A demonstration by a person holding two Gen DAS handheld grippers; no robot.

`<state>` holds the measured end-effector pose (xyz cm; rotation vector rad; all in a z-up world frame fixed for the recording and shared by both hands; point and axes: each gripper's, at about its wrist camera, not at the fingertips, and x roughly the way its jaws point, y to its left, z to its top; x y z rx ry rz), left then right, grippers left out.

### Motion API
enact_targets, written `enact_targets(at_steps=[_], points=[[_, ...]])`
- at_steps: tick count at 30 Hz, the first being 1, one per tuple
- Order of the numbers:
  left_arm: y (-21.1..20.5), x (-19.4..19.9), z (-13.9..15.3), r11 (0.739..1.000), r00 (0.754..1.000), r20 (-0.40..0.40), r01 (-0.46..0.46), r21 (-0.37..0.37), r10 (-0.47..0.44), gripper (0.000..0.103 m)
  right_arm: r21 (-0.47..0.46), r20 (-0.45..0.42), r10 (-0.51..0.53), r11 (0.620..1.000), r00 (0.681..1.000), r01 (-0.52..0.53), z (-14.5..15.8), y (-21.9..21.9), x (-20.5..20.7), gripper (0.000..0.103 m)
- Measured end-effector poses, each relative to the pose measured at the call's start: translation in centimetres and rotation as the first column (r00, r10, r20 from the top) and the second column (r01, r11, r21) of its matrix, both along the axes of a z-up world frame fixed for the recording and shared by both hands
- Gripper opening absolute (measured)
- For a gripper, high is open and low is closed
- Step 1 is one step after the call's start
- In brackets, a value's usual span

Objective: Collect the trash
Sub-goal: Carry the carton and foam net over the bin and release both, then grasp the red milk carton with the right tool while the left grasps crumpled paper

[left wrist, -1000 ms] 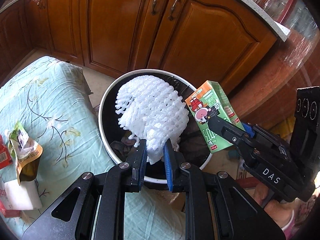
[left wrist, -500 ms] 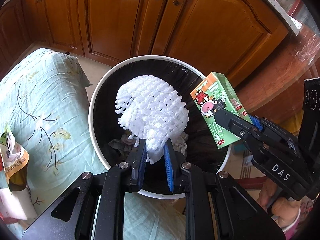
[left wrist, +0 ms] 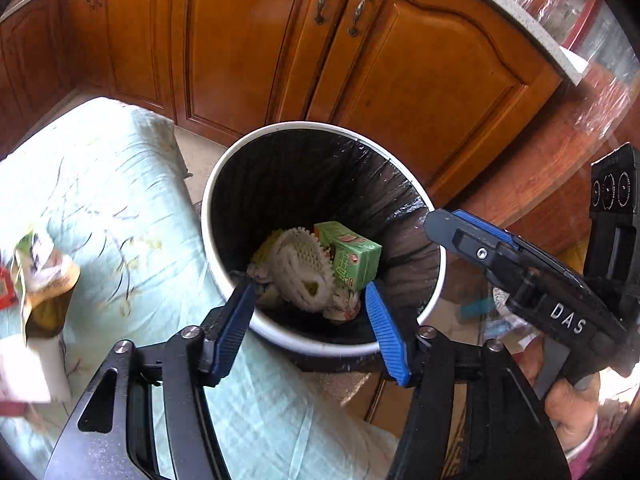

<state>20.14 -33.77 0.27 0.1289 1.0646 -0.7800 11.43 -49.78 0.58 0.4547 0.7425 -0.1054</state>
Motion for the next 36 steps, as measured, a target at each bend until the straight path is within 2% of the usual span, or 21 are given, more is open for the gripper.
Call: enact_targets(at_steps=[5,8,13,15,16,17,19,21,24,28,30,36], points=[[4.5,-2.3,0.0,0.997,0.996,0.049,-0.075,-0.032,0.077,0.066,0.023,0.089,0.004,1.000,0.996,-0.006,0.7,2.2,-2.6,0.075],[7.6,-3.7,-0.3,0.989,0.986,0.077,-0.144,-0.022,0.146,0.075,0.029,0.117,0.009,0.999,0.993,-0.012,0.9,3.9,-3.6,0.077],[12.3,-4.7,-0.8,0.978,0.973,0.089,-0.211,-0.010,0.211,0.077,0.052,0.130,0.040,0.998,0.991,-0.048,0.4,7.1,-4.5,0.079],[13.9,-4.9,-1.0,0.970,0.965,0.103,-0.243,0.003,0.241,0.084,0.072,0.124,0.056,0.995,0.991,-0.065,0.1,8.2,-4.5,0.079],[14.6,-5.0,-1.0,0.965,0.960,0.113,-0.260,0.017,0.257,0.093,0.080,0.119,0.066,0.994,0.991,-0.076,-0.1,8.7,-4.4,0.079],[15.3,-5.1,-1.1,0.959,0.953,0.125,-0.281,0.035,0.275,0.098,0.087,0.114,0.076,0.993,0.991,-0.086,-0.3,9.2,-4.4,0.079],[16.6,-5.3,-1.1,0.946,0.939,0.156,-0.320,0.058,0.308,0.098,0.097,0.103,0.096,0.990,0.990,-0.106,-0.8,10.4,-4.2,0.079],[18.4,-5.7,-1.0,0.936,0.923,0.190,-0.349,0.049,0.335,0.098,0.106,0.094,0.120,0.986,0.988,-0.130,-1.2,11.6,-3.9,0.079],[21.2,-6.0,-0.7,0.905,0.882,0.242,-0.424,0.030,0.405,0.099,0.112,0.081,0.160,0.979,0.984,-0.168,-1.8,13.5,-3.4,0.079],[24.9,-5.9,-0.9,0.871,0.838,0.268,-0.491,-0.008,0.475,0.098,0.106,0.073,0.213,0.970,0.974,-0.220,-2.2,15.9,-3.2,0.079],[26.5,-5.7,-1.2,0.855,0.826,0.253,-0.518,-0.011,0.503,0.098,0.105,0.069,0.242,0.963,0.968,-0.248,-2.4,17.0,-3.1,0.079],[30.4,-5.9,-1.6,0.839,0.821,0.191,-0.544,-0.020,0.537,0.098,0.084,0.067,0.320,0.942,0.945,-0.324,-2.5,20.7,-2.5,0.079]])
